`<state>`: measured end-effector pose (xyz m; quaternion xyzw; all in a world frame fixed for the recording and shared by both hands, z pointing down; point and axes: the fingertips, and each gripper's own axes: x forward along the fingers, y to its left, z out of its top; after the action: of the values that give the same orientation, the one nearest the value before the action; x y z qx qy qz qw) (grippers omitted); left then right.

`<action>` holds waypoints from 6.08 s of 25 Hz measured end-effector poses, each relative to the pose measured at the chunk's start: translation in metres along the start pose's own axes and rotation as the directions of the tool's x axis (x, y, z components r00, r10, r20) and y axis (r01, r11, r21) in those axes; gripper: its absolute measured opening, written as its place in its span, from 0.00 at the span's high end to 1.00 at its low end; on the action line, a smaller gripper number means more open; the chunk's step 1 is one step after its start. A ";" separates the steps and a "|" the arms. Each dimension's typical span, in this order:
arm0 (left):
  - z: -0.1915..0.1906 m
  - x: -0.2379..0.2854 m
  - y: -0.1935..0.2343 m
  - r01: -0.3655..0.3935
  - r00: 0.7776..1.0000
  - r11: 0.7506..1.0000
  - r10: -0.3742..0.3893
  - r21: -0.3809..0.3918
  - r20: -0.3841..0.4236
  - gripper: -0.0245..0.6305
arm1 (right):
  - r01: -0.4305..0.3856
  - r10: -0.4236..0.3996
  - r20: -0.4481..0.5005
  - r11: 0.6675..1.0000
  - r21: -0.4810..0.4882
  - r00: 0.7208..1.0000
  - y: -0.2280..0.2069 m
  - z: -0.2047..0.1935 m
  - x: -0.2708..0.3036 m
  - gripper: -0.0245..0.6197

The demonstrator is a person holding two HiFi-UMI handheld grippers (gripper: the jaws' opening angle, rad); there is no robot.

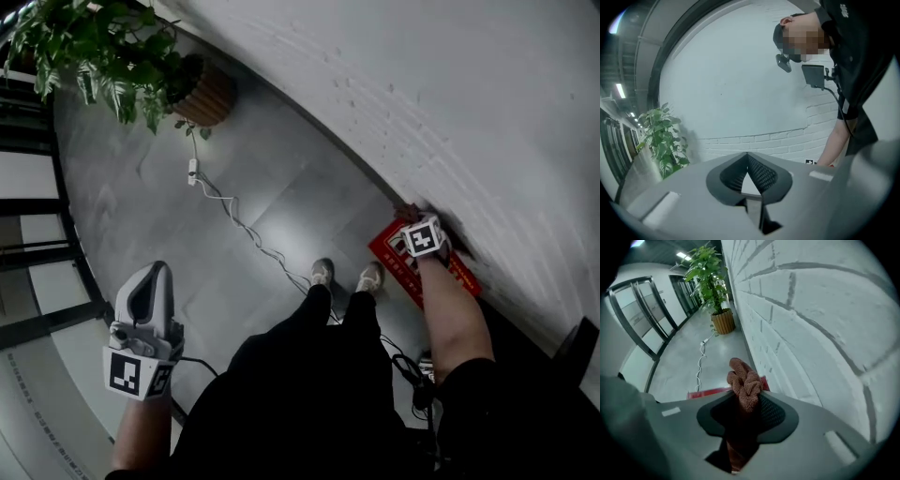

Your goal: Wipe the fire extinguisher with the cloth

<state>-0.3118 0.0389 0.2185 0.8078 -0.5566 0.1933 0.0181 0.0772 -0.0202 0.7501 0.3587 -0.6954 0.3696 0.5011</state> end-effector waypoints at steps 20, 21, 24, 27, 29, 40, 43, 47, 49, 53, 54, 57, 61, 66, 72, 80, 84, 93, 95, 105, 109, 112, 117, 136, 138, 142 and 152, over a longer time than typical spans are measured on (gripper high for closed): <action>0.017 0.101 -0.082 0.343 0.932 0.939 -0.341 -0.001 0.120 0.96 | 0.287 -0.290 -0.062 0.851 0.439 0.955 -0.075 -0.229 -0.107 0.78; 0.012 0.097 -0.076 0.324 0.940 0.946 -0.320 -0.018 0.115 0.96 | 0.281 -0.314 0.047 0.899 0.337 0.948 -0.072 -0.189 -0.104 0.78; -0.002 0.081 -0.053 0.260 0.964 0.964 -0.255 -0.056 0.078 0.96 | 0.207 -0.227 0.217 0.972 0.113 0.949 -0.032 -0.080 -0.076 0.78; -0.006 0.054 -0.035 0.178 0.983 0.984 -0.176 -0.030 0.053 0.96 | 0.124 -0.116 0.259 0.992 -0.017 0.959 0.014 0.009 -0.044 0.78; -0.010 0.029 -0.023 0.109 0.994 0.994 -0.108 -0.016 0.028 0.96 | 0.082 -0.058 0.202 0.990 -0.113 0.978 0.037 0.041 -0.017 0.78; -0.042 0.000 -0.018 0.082 0.997 0.991 -0.082 -0.109 0.000 0.96 | 0.117 -0.118 -0.006 0.988 -0.102 0.993 -0.007 -0.042 -0.020 0.78; -0.027 0.026 -0.032 0.173 0.984 0.979 -0.168 -0.108 0.051 0.96 | 0.167 -0.166 -0.058 0.986 0.017 0.984 -0.034 -0.108 -0.045 0.78; -0.026 0.046 -0.058 0.282 0.959 0.955 -0.279 -0.088 0.045 0.96 | 0.222 -0.198 -0.135 0.956 0.193 0.971 -0.062 -0.195 -0.075 0.78; -0.030 0.059 -0.068 0.328 0.945 0.940 -0.326 -0.096 0.036 0.96 | 0.238 -0.190 -0.180 0.922 0.306 0.965 -0.064 -0.239 -0.087 0.78; -0.020 0.080 -0.078 0.380 0.925 0.921 -0.376 -0.088 0.062 0.96 | 0.318 -0.180 -0.333 0.847 0.426 0.925 -0.060 -0.315 -0.110 0.78; -0.016 0.080 -0.078 0.382 0.923 0.921 -0.378 -0.078 0.069 0.96 | 0.370 -0.232 -0.350 0.836 0.405 0.908 -0.069 -0.322 -0.117 0.78; -0.010 0.071 -0.063 0.348 0.936 0.935 -0.343 -0.062 0.082 0.96 | 0.388 -0.337 -0.199 0.852 0.352 0.920 -0.069 -0.288 -0.123 0.78; -0.007 0.054 -0.027 0.227 0.972 0.965 -0.217 -0.133 0.088 0.96 | 0.247 -0.257 0.116 0.964 0.097 0.959 -0.029 -0.144 -0.094 0.78; -0.011 0.014 0.001 0.097 0.995 0.993 -0.095 -0.066 0.030 0.96 | 0.097 -0.061 0.191 0.978 -0.185 0.980 0.030 0.012 -0.031 0.78; -0.006 -0.001 -0.001 0.054 0.999 0.998 -0.054 -0.030 -0.005 0.96 | -0.010 0.013 0.013 0.973 -0.229 1.000 0.061 0.034 0.012 0.78; 0.009 0.054 -0.054 0.258 0.965 0.966 -0.259 0.012 0.047 0.96 | 0.100 -0.099 0.045 0.995 -0.019 0.994 -0.005 -0.103 -0.040 0.78; 0.021 0.084 -0.086 0.368 0.926 0.929 -0.370 0.037 0.073 0.96 | 0.154 -0.153 -0.018 0.972 0.177 0.988 -0.036 -0.196 -0.069 0.78; 0.036 0.106 -0.108 0.457 0.878 0.886 -0.464 0.084 0.119 0.96 | 0.307 -0.300 -0.084 0.851 0.425 0.950 -0.048 -0.290 -0.121 0.78; 0.028 0.102 -0.103 0.436 0.887 0.889 -0.450 0.138 0.099 0.96 | 0.273 -0.292 0.012 0.909 0.314 0.956 -0.036 -0.231 -0.111 0.78; 0.007 0.033 -0.041 0.248 0.969 0.946 -0.246 0.208 -0.039 0.96 | 0.008 0.016 0.139 0.985 -0.174 0.990 0.078 0.033 0.004 0.78; 0.004 0.022 -0.029 0.205 0.979 0.965 -0.203 0.166 -0.029 0.96 | 0.015 0.008 0.111 0.979 -0.202 0.994 0.087 0.025 0.010 0.78; 0.002 0.029 -0.044 0.242 0.970 0.959 -0.244 0.149 -0.008 0.96 | 0.019 -0.002 0.104 0.988 -0.156 0.995 0.075 -0.021 -0.004 0.78; 0.009 0.058 -0.078 0.358 0.930 0.923 -0.366 0.142 0.038 0.96 | 0.097 -0.096 0.063 0.995 -0.008 0.993 0.033 -0.139 -0.048 0.78; 0.022 0.107 -0.141 0.555 0.819 0.815 -0.570 0.166 0.059 0.96 | 0.217 -0.324 0.252 0.902 0.373 0.912 -0.013 -0.188 -0.117 0.78; 0.027 0.102 -0.131 0.536 0.830 0.823 -0.555 0.186 0.065 0.96 | 0.161 -0.250 0.237 0.926 0.341 0.939 -0.012 -0.152 -0.094 0.77; 0.025 0.094 -0.107 0.502 0.851 0.847 -0.520 0.175 0.075 0.96 | 0.081 -0.143 0.148 0.928 0.363 0.979 -0.010 -0.135 -0.065 0.69; 0.024 0.118 -0.147 0.609 0.761 0.785 -0.619 0.118 0.195 0.96 | 0.163 -0.390 0.424 0.862 0.480 0.817 -0.010 -0.137 -0.218 0.62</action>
<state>-0.1355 -0.0160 0.2629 0.9619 -0.2552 0.0977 -0.0013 0.1978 0.1226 0.5731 0.6423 -0.6441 0.3244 0.2595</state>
